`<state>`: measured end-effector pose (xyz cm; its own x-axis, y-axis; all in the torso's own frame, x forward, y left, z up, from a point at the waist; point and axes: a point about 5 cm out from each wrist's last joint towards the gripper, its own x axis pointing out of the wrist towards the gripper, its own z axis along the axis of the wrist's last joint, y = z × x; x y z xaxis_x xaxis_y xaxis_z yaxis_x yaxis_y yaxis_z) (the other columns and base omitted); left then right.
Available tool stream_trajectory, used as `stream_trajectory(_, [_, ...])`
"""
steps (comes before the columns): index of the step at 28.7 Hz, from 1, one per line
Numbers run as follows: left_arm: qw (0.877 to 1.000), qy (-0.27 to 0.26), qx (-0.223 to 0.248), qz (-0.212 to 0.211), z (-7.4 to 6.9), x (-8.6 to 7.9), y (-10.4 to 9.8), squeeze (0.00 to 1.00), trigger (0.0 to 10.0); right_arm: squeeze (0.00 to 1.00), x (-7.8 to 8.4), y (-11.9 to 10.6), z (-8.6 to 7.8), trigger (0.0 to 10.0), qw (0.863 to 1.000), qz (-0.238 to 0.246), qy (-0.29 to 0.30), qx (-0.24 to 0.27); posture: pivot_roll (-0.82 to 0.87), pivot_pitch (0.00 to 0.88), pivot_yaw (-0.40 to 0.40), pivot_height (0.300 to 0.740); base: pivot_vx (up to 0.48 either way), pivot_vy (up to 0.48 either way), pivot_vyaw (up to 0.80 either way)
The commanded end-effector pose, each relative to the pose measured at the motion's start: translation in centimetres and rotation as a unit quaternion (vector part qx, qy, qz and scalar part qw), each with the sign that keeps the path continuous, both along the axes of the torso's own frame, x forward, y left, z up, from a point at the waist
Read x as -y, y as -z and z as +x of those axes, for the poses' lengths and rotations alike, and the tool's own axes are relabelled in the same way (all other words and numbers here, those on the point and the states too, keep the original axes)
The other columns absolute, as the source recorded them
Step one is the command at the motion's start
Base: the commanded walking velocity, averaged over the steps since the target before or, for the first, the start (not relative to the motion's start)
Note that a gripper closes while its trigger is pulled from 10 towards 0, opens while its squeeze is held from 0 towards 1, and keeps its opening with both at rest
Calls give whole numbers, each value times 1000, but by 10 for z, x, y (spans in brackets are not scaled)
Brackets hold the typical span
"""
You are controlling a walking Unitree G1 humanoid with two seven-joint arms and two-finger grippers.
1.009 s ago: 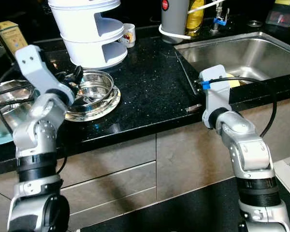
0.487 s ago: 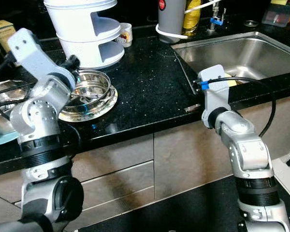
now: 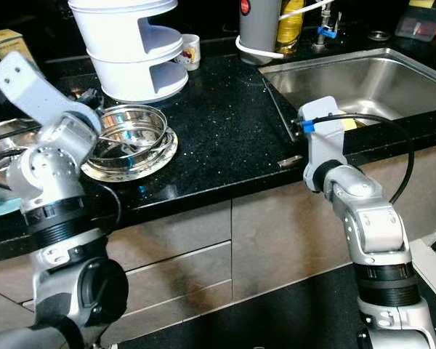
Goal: Kitchen organization
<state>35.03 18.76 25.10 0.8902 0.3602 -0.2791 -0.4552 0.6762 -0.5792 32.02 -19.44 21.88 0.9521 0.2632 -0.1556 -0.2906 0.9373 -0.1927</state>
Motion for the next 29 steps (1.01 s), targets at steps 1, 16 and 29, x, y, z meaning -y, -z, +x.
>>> stream_trajectory(1, [1000, 2, -25, -15, 0, 0, 12, 0, 10000, 0, -1, 0, -1, 10000, 1000, -5, -4, 3, -5, 18, 9, 736, 0, 0, 0])
stream_trajectory(16, [996, 13, -55, -69, 3, 4, 24, 0, 10000, 0, -2, -1, -3, 10000, 1000, -10, -7, 3, -25, 17, 13, 736, 0, 0, 0])
stream_trajectory(29, [994, -37, -64, -83, 5, -22, 28, 0, 10000, 0, 0, -3, -5, 10000, 1000, -15, -5, 2, -32, 26, 15, 736, 0, 0, 0])
